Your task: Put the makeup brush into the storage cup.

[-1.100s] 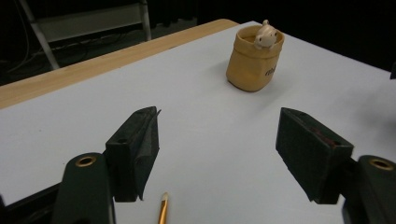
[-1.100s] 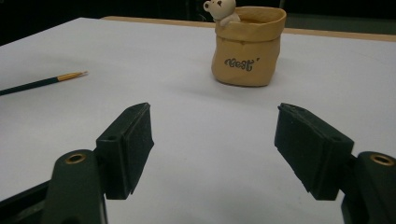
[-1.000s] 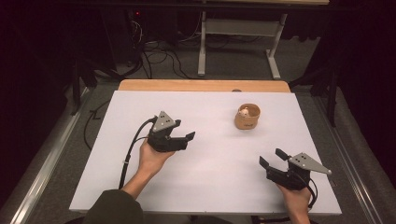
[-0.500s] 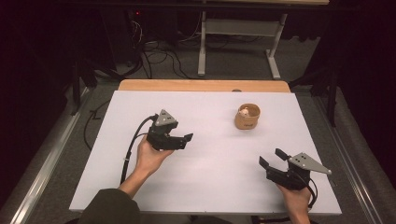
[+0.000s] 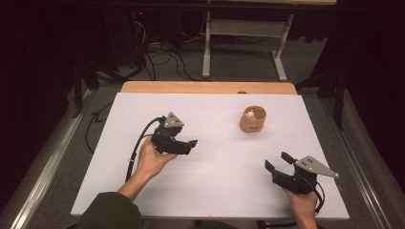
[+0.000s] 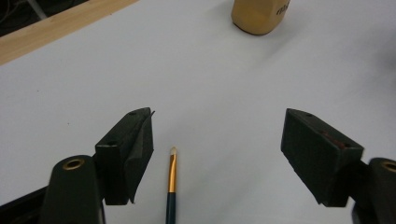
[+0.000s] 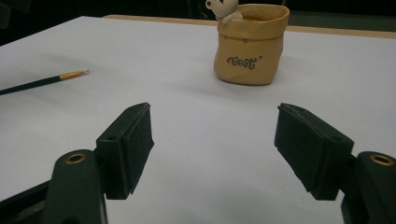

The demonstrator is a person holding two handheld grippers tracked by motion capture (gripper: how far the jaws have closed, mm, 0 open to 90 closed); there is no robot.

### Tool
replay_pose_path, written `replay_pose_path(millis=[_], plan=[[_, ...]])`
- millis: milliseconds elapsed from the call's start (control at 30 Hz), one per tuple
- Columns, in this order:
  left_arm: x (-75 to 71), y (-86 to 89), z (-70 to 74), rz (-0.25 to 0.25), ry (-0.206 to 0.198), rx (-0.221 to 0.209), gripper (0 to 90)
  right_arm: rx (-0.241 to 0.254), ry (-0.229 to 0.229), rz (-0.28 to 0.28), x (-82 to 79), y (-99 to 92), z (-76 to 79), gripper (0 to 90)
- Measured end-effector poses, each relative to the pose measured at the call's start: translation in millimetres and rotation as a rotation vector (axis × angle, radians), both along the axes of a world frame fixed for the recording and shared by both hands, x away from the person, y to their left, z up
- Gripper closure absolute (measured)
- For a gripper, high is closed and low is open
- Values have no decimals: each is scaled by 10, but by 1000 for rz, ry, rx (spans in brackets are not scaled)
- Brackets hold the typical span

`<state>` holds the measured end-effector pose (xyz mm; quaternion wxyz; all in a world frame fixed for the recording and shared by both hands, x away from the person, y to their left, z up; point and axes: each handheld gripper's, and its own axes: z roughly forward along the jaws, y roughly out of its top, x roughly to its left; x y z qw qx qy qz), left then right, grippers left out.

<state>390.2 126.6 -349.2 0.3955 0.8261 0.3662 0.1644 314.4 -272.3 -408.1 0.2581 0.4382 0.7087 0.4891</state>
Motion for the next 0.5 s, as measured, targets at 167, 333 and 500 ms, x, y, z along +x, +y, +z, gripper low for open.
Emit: replay_pose_path(millis=[167,333,500], plan=[[23,1,5,1,26,36,241,1,-2,3,2,0,0,297],[48,-21,6,-9,67,79,226,0,-1,1,0,0,0,297],[56,-32,7,-5,92,116,247,1,0,1,0,0,1,297]])
